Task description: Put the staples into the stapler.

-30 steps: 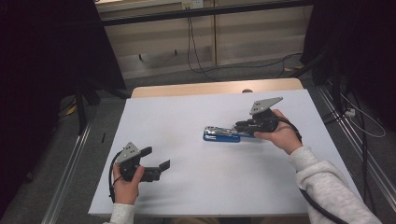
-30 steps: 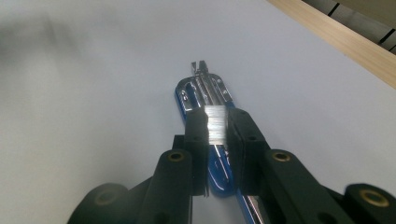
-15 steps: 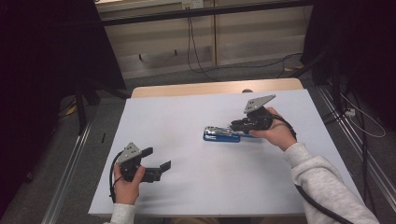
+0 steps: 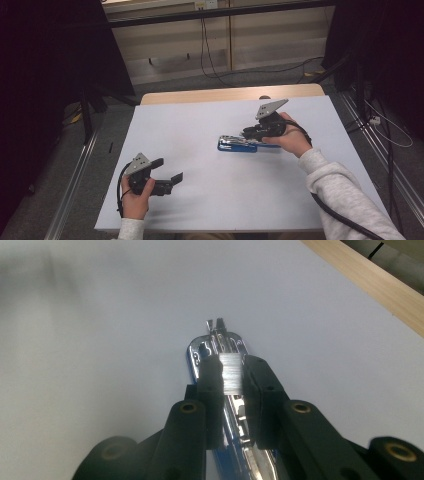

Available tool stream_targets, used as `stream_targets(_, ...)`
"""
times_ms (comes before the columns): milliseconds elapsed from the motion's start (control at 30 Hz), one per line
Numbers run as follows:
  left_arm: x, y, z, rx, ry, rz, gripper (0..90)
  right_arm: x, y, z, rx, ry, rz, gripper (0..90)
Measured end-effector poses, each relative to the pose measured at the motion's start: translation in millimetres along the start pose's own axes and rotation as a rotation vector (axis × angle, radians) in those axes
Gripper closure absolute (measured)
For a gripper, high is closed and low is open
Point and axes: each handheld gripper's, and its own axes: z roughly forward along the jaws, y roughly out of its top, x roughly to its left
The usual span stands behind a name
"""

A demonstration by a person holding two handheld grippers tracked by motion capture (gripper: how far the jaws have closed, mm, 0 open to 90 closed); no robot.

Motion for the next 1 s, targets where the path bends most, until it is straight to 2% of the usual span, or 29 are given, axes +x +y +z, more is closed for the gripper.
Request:
stream_targets(400,1.2,-1.2,-0.8,0.005,0.002,0.0,4.0,-5.8,9.1,8.6,0.003,0.017,-0.026,79.6)
stream_targets(1000,1.6,-1.9,1.4,0.014,0.001,-0.003,4.0,-10.4,14.9,27.6,0.018,0.035,-0.038,79.5)
